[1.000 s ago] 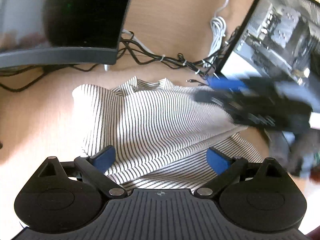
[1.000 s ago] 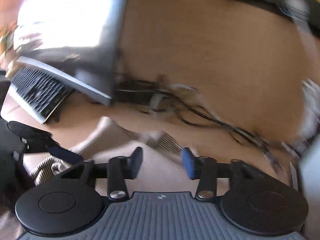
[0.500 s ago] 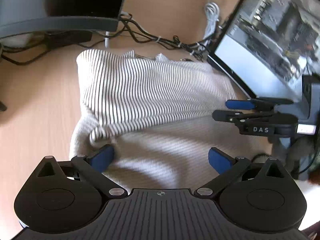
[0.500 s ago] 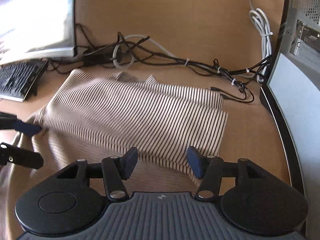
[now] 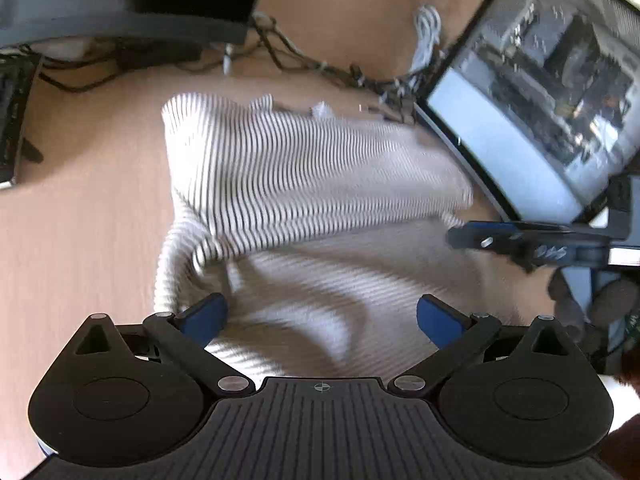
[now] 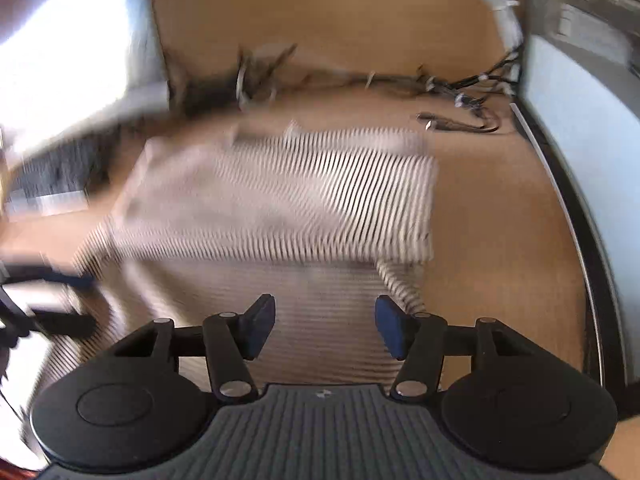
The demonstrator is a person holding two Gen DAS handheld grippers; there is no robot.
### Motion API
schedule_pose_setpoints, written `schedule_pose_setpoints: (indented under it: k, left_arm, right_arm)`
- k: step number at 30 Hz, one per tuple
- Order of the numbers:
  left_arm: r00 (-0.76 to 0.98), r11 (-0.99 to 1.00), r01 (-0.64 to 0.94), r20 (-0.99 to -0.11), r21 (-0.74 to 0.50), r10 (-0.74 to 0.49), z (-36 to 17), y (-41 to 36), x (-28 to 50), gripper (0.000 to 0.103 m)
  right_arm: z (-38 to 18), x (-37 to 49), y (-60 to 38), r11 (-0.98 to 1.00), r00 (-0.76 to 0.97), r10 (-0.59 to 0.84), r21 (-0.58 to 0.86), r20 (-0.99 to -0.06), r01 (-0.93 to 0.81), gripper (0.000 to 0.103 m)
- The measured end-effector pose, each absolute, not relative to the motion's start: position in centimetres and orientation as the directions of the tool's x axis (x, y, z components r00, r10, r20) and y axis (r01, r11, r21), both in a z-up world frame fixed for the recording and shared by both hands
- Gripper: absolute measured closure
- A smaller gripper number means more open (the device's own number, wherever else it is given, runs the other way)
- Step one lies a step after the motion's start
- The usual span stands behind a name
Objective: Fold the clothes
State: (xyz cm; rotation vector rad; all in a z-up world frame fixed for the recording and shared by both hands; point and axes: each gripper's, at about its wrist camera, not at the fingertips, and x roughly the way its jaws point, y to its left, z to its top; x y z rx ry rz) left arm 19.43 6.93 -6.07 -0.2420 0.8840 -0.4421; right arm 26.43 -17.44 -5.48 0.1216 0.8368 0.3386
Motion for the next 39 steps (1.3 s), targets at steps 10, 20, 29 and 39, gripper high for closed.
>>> schedule_pose_setpoints:
  k: [10, 20, 29, 39]
  left_arm:
    - [0.665, 0.908, 0.272, -0.619, -0.32, -0.417, -2.7, 6.4, 21.1, 0.0]
    - [0.678, 0.909, 0.279, -0.608, -0.308, -0.414, -2.5, 5.1, 24.5, 0.0]
    - [0.624, 0.947, 0.205, -0.713, -0.248, -0.321, -5.9, 5.9, 27.5, 0.0]
    - [0.589, 0.939, 0.116, -0.739, -0.324, -0.328, -5.2, 8.3, 28.2, 0.009]
  right_arm:
    - [-5.2, 32.1, -20.7, 0.918, 0.649, 0.329, 0.393, -0.686, -0.05, 0.053]
    - [2.5, 33.8, -16.7, 0.935, 0.779, 0.352, 0.147, -0.519, -0.324, 0.099]
    - [-7.4, 33.8, -19.1, 0.975, 0.663, 0.203, 0.084, -0.72, -0.207, 0.092]
    - [-3.8, 32.5, -17.2, 0.95, 0.716, 0.297, 0.122, -0.632, -0.286, 0.079]
